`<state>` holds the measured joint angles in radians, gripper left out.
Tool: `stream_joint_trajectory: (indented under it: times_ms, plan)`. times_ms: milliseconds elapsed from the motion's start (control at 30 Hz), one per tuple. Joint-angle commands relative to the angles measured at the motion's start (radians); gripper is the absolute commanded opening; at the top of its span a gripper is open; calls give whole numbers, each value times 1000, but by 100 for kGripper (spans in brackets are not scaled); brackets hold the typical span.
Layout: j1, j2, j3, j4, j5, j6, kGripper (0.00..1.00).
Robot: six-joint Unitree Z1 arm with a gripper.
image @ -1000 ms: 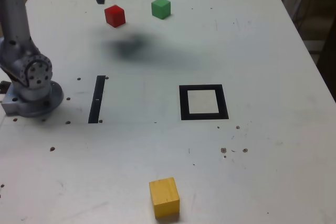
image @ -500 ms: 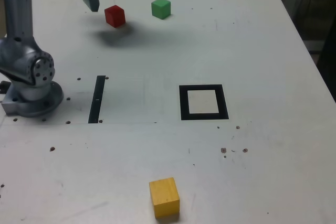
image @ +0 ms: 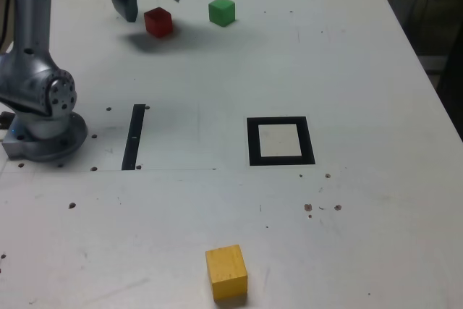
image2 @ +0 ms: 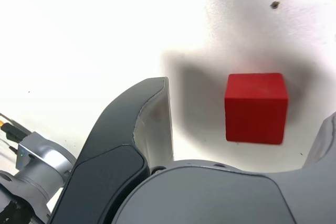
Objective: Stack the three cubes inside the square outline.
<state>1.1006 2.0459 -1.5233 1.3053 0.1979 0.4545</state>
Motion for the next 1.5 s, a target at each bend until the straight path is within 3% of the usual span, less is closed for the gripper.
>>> stream_joint_trajectory:
  times_ms: [0, 467, 933, 1033, 1267, 1467]
  plan:
    - [1, 17, -1, -2, 3, -2, 99]
    - [-2, 90, -54, 15, 37, 4, 90]
    - [-22, 109, -49, -13, -17, 18, 82]
    - [-22, 120, -59, -8, -20, 18, 76]
    - [-24, 167, -126, 67, -11, 18, 52]
    - [-24, 168, -148, 70, -10, 19, 49]
